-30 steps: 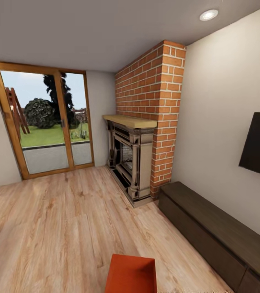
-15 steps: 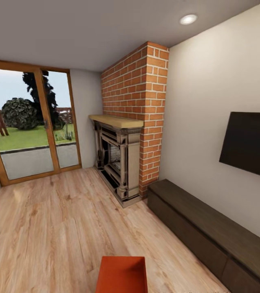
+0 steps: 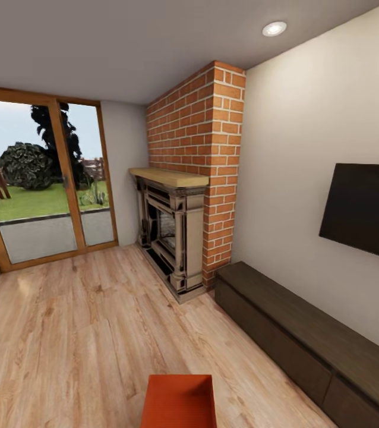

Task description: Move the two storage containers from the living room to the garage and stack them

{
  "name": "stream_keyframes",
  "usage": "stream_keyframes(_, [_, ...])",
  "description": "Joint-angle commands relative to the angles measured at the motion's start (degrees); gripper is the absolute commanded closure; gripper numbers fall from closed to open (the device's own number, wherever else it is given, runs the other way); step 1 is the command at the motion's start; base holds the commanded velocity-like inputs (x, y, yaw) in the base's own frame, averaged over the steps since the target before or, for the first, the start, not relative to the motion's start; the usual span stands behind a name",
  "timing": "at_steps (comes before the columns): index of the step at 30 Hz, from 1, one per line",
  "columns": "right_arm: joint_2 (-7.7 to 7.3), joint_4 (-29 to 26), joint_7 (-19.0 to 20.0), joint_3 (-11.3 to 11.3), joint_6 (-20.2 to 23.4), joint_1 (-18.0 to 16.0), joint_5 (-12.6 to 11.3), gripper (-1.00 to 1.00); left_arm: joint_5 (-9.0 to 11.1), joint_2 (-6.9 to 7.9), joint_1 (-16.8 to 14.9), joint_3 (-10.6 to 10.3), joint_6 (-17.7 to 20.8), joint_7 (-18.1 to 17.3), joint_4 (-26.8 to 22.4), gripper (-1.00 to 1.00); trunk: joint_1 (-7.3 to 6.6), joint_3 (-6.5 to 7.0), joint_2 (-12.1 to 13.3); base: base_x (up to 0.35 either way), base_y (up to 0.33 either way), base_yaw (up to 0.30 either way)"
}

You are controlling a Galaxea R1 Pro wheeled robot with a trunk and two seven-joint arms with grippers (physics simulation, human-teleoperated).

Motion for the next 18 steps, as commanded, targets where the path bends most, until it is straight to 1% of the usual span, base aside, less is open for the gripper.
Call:
stream_keyframes(1, [-0.02, 0.2, -0.2, -0.1, -0.3, -0.1, 0.5, -1.0, 0.5, -0.01, 0.0, -0.5, -0.1, 0.1, 0.0, -1.0, 0.02, -0.02, 0.0, 0.0, 0.222, 0.0])
stream_keyframes(11, [0.03, 0.2, -0.2, 0.0, -0.3, -0.1, 0.7, -1.0, 0.5, -0.01, 0.0, -0.4, -0.1, 0.1, 0.0, -1.0, 0.02, -0.02, 0.0, 0.0, 0.295, 0.0])
stream_keyframes(13, [0.03, 0.2, -0.2, 0.0, -0.4, -0.1, 0.8, -1.0, 0.5, -0.01, 0.0, -0.4, -0.1, 0.2, 0.0, -1.0, 0.02, -0.02, 0.0, 0.0, 0.129, 0.0])
stream_keyframes(18, [0.03, 0.2, -0.2, 0.0, -0.4, -0.1, 0.8, -1.0, 0.5, -0.01, 0.0, -0.4, -0.1, 0.2, 0.0, -1.0, 0.02, -0.02, 0.0, 0.0, 0.019, 0.0])
